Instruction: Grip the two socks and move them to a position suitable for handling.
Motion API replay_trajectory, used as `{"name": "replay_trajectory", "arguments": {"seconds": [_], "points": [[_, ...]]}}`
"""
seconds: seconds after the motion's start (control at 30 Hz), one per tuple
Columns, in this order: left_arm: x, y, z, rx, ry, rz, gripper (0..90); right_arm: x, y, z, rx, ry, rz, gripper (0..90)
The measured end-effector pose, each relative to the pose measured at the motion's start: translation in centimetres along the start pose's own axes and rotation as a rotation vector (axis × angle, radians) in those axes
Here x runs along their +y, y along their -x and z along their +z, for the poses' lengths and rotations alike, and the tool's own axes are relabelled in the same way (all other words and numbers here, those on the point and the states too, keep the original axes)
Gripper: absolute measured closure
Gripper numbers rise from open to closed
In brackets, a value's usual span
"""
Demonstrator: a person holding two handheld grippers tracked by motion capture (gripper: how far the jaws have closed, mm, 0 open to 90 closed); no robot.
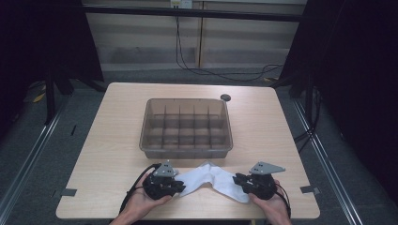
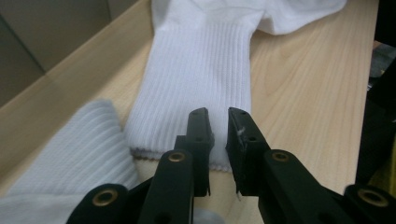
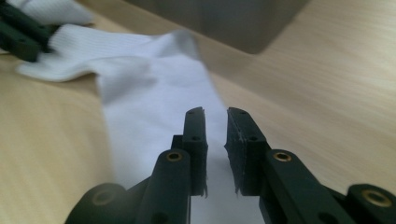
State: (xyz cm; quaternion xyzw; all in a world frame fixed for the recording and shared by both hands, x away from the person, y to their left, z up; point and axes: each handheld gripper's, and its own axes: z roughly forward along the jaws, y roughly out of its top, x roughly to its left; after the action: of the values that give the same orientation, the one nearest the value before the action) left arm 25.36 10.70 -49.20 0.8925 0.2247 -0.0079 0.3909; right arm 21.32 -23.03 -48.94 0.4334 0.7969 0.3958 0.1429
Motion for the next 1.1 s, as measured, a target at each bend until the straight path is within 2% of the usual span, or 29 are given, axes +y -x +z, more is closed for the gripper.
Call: {"name": "replay_trajectory", "arguments": {"seconds": [0.1,0.13,0.17,0.23,0.3,0.33,0.43,0.57,0.67,0.7,0.77,0.87,0.93,0.97,1.0,1.07,1.1], "points": [[0.0,0.1,0.1,0.015,-0.004,0.021,80.8,-0.4,-0.6,0.3,0.007,-0.025,-0.015,79.6],[-0.1,0.2,0.0,0.020,-0.007,0.028,80.8,-0.6,-0.5,0.2,-0.014,-0.021,-0.009,80.3],[-0.2,0.2,0.0,0.023,-0.006,0.031,80.7,-0.8,-0.2,0.2,-0.016,-0.029,-0.007,80.3],[-0.4,0.1,-0.2,0.023,-0.007,0.028,80.2,-1.3,0.4,0.2,-0.049,-0.048,0.009,81.8],[-0.8,0.0,-0.6,0.027,-0.006,0.029,79.9,-1.6,1.1,0.0,-0.043,-0.033,0.050,82.4],[-1.0,0.1,-0.7,0.022,0.003,0.024,79.5,-1.6,1.5,-0.1,-0.065,-0.035,0.043,82.4],[-1.1,0.2,-0.7,0.022,0.004,0.026,78.4,-1.4,2.0,0.1,-0.073,-0.028,0.063,82.3],[-0.9,0.3,-0.4,0.021,0.012,0.010,76.8,-0.9,2.2,0.7,-0.081,-0.029,0.058,76.3],[-0.5,0.2,-0.4,-0.013,0.021,-0.006,70.3,-0.7,2.2,0.8,-0.075,-0.023,0.071,70.5],[-0.4,0.0,-0.7,-0.033,0.037,-0.028,69.2,-0.6,2.1,0.7,-0.081,-0.010,0.071,68.5],[-0.2,-0.2,-1.5,-0.046,0.070,-0.051,68.7,-0.2,1.7,0.4,-0.051,0.024,0.071,66.0],[0.0,-0.8,-3.4,-0.049,0.113,-0.067,68.2,0.5,0.6,0.7,-0.022,0.033,0.063,59.6],[-0.3,-1.6,-4.9,-0.021,0.141,-0.088,69.8,1.0,-0.2,1.4,-0.013,0.014,0.043,56.0],[-0.5,-2.0,-5.6,-0.005,0.149,-0.100,71.4,1.3,-0.9,2.0,0.000,-0.020,-0.002,50.9],[-0.8,-2.4,-6.1,-0.001,0.155,-0.117,72.8,1.7,-1.4,2.5,0.007,-0.044,-0.016,47.2],[-1.5,-3.2,-7.0,0.005,0.166,-0.154,75.3,2.4,-2.2,3.4,0.056,-0.043,-0.026,43.5],[-2.1,-3.4,-7.3,0.030,0.153,-0.149,75.6,2.8,-2.6,3.8,0.064,-0.034,-0.035,43.5]]}}
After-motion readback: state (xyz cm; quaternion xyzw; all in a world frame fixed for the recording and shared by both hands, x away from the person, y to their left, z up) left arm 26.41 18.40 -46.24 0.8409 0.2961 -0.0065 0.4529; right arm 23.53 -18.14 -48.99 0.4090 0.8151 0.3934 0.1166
